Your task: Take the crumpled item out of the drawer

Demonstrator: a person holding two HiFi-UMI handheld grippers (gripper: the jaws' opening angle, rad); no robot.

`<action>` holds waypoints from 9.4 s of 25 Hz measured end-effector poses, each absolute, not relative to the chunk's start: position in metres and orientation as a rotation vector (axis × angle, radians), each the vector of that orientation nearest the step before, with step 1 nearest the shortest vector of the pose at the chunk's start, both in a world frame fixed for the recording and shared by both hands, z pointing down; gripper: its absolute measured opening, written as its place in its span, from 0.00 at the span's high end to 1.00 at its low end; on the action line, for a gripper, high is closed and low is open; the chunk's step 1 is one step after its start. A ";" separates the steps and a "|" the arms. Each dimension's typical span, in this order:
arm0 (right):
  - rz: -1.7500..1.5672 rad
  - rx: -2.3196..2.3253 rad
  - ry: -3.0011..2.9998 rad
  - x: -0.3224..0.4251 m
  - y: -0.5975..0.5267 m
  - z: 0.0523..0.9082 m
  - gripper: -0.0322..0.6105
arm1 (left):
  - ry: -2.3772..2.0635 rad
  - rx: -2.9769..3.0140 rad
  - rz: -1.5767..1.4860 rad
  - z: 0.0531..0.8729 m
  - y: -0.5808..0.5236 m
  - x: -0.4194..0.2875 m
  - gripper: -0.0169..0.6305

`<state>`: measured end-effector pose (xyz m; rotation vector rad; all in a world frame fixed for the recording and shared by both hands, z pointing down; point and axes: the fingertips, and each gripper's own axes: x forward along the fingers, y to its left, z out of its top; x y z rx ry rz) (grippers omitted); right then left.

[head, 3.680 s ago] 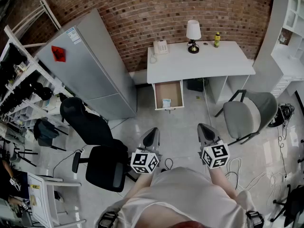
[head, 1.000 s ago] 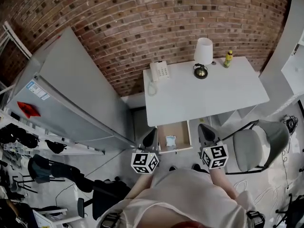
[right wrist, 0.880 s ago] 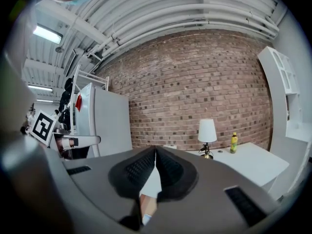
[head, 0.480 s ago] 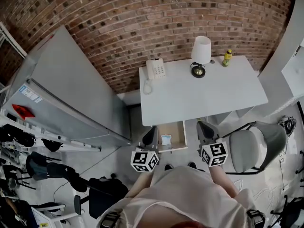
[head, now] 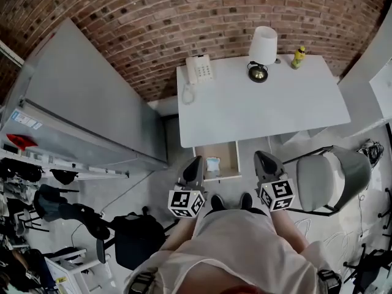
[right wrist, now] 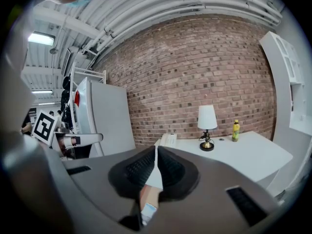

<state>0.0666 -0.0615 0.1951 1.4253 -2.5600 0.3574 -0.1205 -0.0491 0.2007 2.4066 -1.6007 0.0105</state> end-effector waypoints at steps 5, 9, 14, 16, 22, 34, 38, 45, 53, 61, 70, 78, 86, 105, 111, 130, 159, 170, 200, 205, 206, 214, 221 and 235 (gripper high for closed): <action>0.407 1.389 -2.536 0.066 -0.062 0.215 0.94 | -1.591 2.392 0.042 0.215 -0.049 -0.117 0.96; 0.444 1.358 -2.521 0.064 -0.061 0.230 0.94 | -1.574 2.377 0.064 0.229 -0.049 -0.114 0.96; 0.493 1.321 -2.500 0.064 -0.059 0.249 0.94 | -1.561 2.334 0.110 0.250 -0.047 -0.111 0.96; 0.515 1.314 -2.492 0.064 -0.057 0.256 0.94 | -1.554 2.316 0.134 0.259 -0.044 -0.111 0.96; 0.556 1.263 -2.451 0.060 -0.053 0.287 0.94 | -1.538 2.261 0.173 0.287 -0.038 -0.113 0.96; 0.621 1.185 -2.385 0.041 -0.050 0.344 0.94 | -1.499 2.138 0.226 0.354 -0.023 -0.131 0.96; 0.622 1.179 -2.365 0.035 -0.062 0.365 0.94 | -1.484 2.100 0.231 0.382 -0.026 -0.137 0.96; 0.682 1.168 -2.326 0.036 -0.066 0.404 0.94 | -1.457 2.061 0.292 0.421 -0.023 -0.136 0.96; 0.749 1.162 -2.291 0.035 -0.067 0.457 0.94 | -1.434 2.010 0.332 0.467 -0.023 -0.136 0.96; 0.814 1.167 -2.253 0.034 -0.057 0.498 0.94 | -1.424 1.974 0.376 0.507 -0.020 -0.138 0.96; 0.878 1.153 -2.215 0.038 -0.043 0.541 0.94 | -1.425 1.931 0.424 0.547 -0.013 -0.138 0.96; 0.919 1.134 -2.197 0.040 -0.034 0.564 0.94 | -1.411 1.902 0.467 0.573 -0.004 -0.132 0.96; 0.961 1.113 -2.197 0.038 -0.029 0.577 0.94 | -1.387 1.904 0.492 0.583 -0.001 -0.129 0.96; 0.970 1.125 -2.206 0.041 -0.035 0.582 0.94 | -1.287 1.943 0.579 0.600 -0.029 -0.110 0.57; 0.977 1.145 -2.208 0.047 -0.037 0.583 0.94 | -1.270 1.942 0.603 0.609 -0.053 -0.106 0.57; 0.995 1.174 -2.200 0.064 -0.040 0.589 0.94 | -1.227 1.887 0.793 0.674 -0.110 -0.102 0.57; 1.072 1.180 -2.156 0.075 -0.053 0.611 0.94 | -1.110 1.562 1.009 0.809 -0.129 -0.128 0.57; 1.095 1.146 -2.158 0.068 -0.056 0.614 0.94 | -1.098 1.495 1.041 0.834 -0.126 -0.134 0.57; 1.175 1.126 -2.187 0.053 -0.049 0.619 0.94 | -1.184 1.442 1.098 0.858 -0.122 -0.147 0.70; 1.202 1.132 -2.181 0.052 -0.046 0.619 0.94 | -1.184 1.427 1.013 0.858 -0.119 -0.152 0.78; 1.203 1.133 -2.181 0.052 -0.046 0.618 0.94 | -1.183 1.421 0.999 0.858 -0.118 -0.152 0.79; 1.200 1.139 -2.186 0.054 -0.043 0.615 0.94 | -1.195 1.428 0.988 0.854 -0.118 -0.154 0.85; 1.198 1.140 -2.190 0.053 -0.040 0.613 0.94 | -1.220 1.497 0.997 0.839 -0.123 -0.153 0.86; 1.169 1.138 -2.203 0.053 -0.026 0.610 0.94 | -1.326 1.669 0.928 0.790 -0.126 -0.143 0.86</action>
